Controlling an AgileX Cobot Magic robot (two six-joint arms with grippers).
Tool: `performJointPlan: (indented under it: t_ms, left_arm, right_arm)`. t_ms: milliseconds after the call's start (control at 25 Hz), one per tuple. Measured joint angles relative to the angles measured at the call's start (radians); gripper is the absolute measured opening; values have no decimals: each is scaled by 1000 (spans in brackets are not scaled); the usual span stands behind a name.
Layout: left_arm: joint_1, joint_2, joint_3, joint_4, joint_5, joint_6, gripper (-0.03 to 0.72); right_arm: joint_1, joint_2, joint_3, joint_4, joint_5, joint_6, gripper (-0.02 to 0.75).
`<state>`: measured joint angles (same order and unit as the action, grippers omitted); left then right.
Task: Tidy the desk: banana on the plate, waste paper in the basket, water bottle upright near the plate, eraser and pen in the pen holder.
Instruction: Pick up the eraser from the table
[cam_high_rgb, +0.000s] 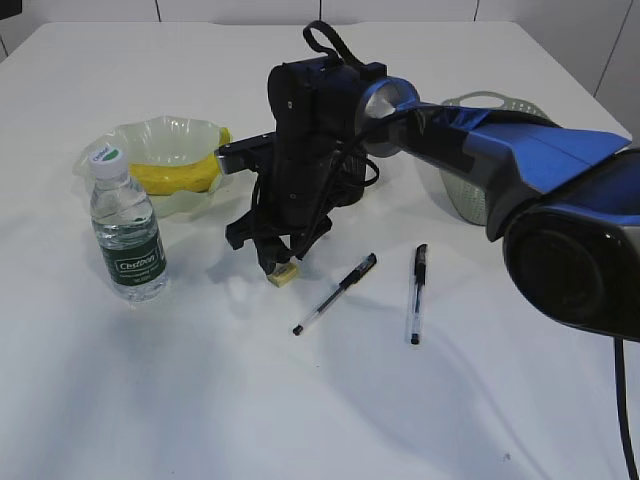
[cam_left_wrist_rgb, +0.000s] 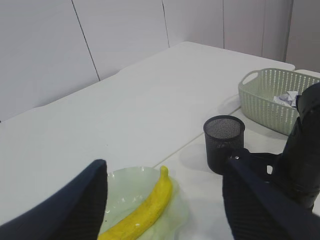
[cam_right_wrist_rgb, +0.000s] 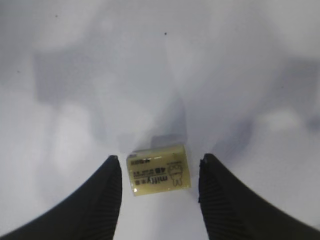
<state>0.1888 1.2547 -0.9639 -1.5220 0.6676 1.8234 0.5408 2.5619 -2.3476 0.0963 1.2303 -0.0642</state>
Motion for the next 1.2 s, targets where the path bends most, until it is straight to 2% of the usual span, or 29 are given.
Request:
performJointPlan:
  t_ms: [320, 360, 1200]
  left_arm:
    - [0, 0, 0, 1, 0, 0, 506]
    - [0, 0, 0, 1, 3, 0, 506]
    - [0, 0, 0, 4, 26, -5, 506]
  right_arm:
    - [0, 0, 2, 0, 0, 0, 377]
    - [0, 0, 2, 0, 0, 0, 399]
    - [0, 14, 2, 0, 2, -2, 378]
